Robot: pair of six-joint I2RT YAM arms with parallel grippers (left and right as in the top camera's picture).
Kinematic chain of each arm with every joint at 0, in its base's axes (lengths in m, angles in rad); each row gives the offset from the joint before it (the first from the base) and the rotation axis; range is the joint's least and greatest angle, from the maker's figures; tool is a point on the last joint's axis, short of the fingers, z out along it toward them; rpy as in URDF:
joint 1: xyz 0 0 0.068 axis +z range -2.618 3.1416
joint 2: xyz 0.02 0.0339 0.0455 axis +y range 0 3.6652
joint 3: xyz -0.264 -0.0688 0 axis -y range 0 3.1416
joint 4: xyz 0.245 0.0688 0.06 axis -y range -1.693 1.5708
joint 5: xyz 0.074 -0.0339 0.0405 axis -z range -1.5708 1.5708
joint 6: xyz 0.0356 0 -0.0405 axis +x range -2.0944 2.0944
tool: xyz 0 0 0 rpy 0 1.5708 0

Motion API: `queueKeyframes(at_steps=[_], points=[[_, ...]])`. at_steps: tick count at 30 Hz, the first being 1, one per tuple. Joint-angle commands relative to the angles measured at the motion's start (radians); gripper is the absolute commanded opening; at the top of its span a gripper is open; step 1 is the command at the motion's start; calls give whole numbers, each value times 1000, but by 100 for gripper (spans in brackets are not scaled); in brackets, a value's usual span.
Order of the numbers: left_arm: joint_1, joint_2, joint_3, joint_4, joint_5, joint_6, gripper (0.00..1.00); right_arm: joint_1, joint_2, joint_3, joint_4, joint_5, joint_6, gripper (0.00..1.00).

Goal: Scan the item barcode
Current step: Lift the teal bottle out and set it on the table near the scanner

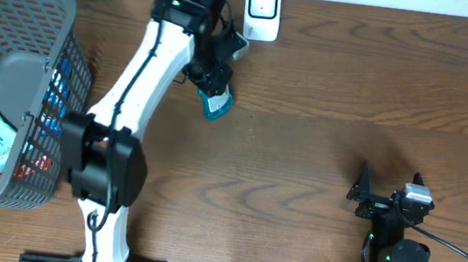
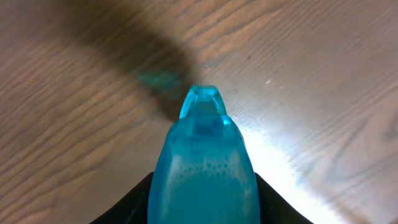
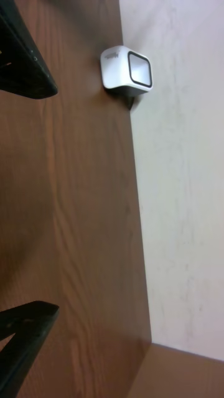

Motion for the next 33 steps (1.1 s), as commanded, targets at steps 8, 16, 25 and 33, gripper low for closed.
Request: queueKeyframes(at_steps=[8,16,25,33], points=[[-89,51,-56,121,-67,15,45,10,-5,-1,-3,4,-13,99],[-102,51,-63,136,-68,13,58,10,-5,-1,-3,4,-13,99],[-101,36,-48,114,-98,1,97,10,-5,-1,-3,4,-13,99],[-100,-96,2,41,-198,-45,100,10,-5,-1,-3,4,-13,99]])
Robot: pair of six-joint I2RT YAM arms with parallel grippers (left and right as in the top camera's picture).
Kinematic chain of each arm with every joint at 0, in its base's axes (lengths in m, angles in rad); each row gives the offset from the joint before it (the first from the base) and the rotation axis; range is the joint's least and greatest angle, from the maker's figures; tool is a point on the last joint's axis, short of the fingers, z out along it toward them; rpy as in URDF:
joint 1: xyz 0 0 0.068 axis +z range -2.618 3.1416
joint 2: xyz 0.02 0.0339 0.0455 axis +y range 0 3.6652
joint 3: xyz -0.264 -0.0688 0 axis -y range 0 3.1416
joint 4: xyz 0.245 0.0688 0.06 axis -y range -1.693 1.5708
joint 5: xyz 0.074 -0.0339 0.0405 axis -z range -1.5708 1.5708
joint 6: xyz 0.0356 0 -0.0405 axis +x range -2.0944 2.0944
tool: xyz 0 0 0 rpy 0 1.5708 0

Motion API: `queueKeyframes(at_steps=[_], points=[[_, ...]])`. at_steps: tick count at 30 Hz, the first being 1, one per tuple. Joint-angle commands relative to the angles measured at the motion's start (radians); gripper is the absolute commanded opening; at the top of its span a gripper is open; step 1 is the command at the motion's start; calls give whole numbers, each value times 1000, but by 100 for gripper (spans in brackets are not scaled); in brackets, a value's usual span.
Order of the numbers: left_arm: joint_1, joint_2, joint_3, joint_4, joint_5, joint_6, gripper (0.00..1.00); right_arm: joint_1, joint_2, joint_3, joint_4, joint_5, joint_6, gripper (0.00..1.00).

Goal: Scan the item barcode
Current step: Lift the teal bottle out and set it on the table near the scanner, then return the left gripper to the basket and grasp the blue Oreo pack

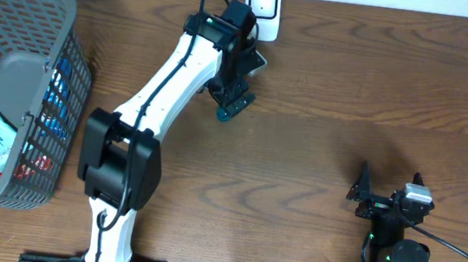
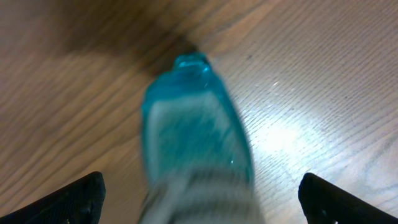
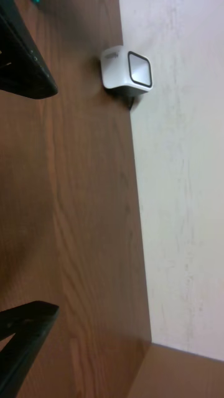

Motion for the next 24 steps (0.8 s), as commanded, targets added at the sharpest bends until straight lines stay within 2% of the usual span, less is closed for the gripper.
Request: queueKeyframes(at_steps=[1,5,10,14,16,18,21,24], points=[[4,-158,43,-13,-57,-41,100,10,-5,-1,-3,4,-13,99],[11,-317,44,-4,-72,-85,98,10,-5,-1,-3,4,-13,99],[84,-519,45,30,-223,-319,98,10,-5,-1,-3,4,-13,99],[239,-655,45,31,-303,-565,98,10,-5,-1,-3,4,-13,99],[360,-703,44,1,-360,-739,98,10,-5,-1,-3,4,-13,99],[490,-725,44,-40,-375,-840,98,10,-5,-1,-3,4,-13,99],[674,-718,41,-85,-343,-868,98,10,-5,-1,-3,4,-13,99],[815,-679,13,-90,-293,-764,98,10,-5,-1,-3,4,-13,99]])
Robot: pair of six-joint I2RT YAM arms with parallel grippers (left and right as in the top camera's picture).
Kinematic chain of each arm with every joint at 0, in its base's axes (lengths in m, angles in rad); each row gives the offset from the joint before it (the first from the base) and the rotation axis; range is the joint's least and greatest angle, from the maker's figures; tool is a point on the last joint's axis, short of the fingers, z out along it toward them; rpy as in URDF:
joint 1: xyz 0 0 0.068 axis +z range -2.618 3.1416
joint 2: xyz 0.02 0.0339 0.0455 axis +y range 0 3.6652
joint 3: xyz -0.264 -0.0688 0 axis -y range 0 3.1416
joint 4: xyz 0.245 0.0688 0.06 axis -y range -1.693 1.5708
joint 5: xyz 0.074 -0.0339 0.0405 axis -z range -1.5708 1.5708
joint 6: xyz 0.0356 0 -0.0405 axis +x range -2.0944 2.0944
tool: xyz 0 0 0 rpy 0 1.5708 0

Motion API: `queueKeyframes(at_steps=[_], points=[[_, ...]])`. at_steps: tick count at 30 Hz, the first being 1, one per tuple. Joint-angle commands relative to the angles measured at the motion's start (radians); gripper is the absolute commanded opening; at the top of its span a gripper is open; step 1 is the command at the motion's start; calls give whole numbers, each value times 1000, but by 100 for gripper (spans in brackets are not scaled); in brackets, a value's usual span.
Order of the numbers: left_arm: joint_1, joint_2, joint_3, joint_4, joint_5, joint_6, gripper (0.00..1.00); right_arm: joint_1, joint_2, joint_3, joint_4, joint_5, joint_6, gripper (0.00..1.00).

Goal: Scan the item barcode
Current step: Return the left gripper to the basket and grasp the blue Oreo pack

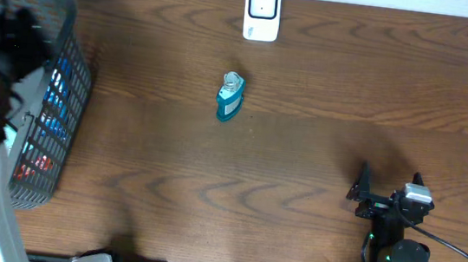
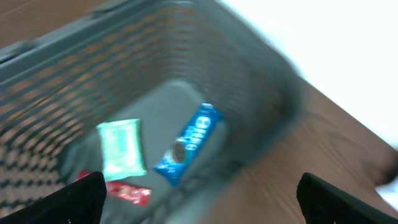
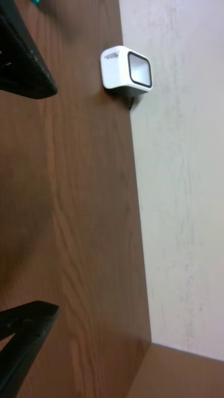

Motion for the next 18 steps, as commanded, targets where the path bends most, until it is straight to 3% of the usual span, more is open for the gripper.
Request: queueKeyframes(at_steps=[1,14,18], points=[[126,64,-37,1,53,42,98,10,-5,-1,-3,4,-13,99],[197,446,-119,137,74,300,99,10,-5,-1,-3,4,-13,99],[197,581,-119,155,173,435,99,10,-5,-1,-3,4,-13,99]])
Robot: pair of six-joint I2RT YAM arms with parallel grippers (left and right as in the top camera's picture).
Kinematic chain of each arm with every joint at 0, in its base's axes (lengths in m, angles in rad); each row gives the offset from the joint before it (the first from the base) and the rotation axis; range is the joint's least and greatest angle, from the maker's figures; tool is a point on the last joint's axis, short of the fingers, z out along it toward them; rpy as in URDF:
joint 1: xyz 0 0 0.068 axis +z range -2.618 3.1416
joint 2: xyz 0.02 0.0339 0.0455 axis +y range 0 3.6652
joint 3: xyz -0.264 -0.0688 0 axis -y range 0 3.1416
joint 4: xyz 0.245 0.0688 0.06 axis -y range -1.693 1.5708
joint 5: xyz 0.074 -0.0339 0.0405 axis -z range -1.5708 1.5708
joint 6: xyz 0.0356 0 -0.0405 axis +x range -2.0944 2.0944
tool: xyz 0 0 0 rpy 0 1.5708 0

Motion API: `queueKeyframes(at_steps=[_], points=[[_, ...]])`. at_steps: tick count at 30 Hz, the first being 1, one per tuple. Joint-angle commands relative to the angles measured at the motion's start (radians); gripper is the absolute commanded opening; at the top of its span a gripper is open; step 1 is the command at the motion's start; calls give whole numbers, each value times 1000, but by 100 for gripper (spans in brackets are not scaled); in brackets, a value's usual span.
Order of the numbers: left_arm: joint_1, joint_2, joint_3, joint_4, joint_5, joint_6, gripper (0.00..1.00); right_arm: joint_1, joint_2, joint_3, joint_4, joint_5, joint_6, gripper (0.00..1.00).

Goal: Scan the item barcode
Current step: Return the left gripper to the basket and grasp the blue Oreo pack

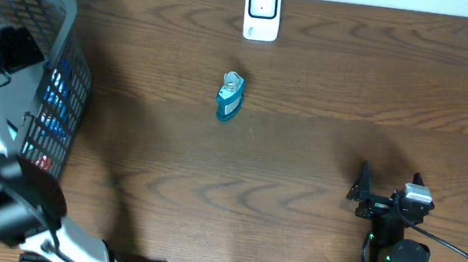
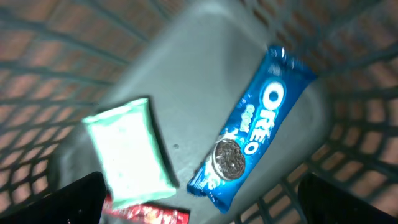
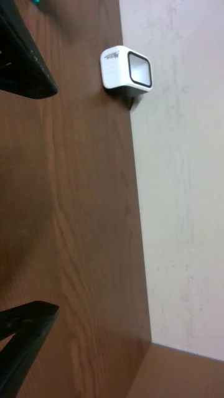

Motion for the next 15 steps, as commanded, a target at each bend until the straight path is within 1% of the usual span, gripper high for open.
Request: queueKeyframes(at_steps=[1,3,6,11,15], points=[[3,95,-4,3,94,163,99,10,-5,-1,-3,4,-13,99],[3,173,-4,3,108,203,99,10,-5,-1,-3,4,-13,99],[3,244,-4,3,108,233,99,10,-5,-1,-3,4,-13,99],[3,326,-5,4,175,281,99,10,-5,-1,-3,4,-13,99],[3,368,-8,2,179,290,99,10,-5,-1,-3,4,-13,99]])
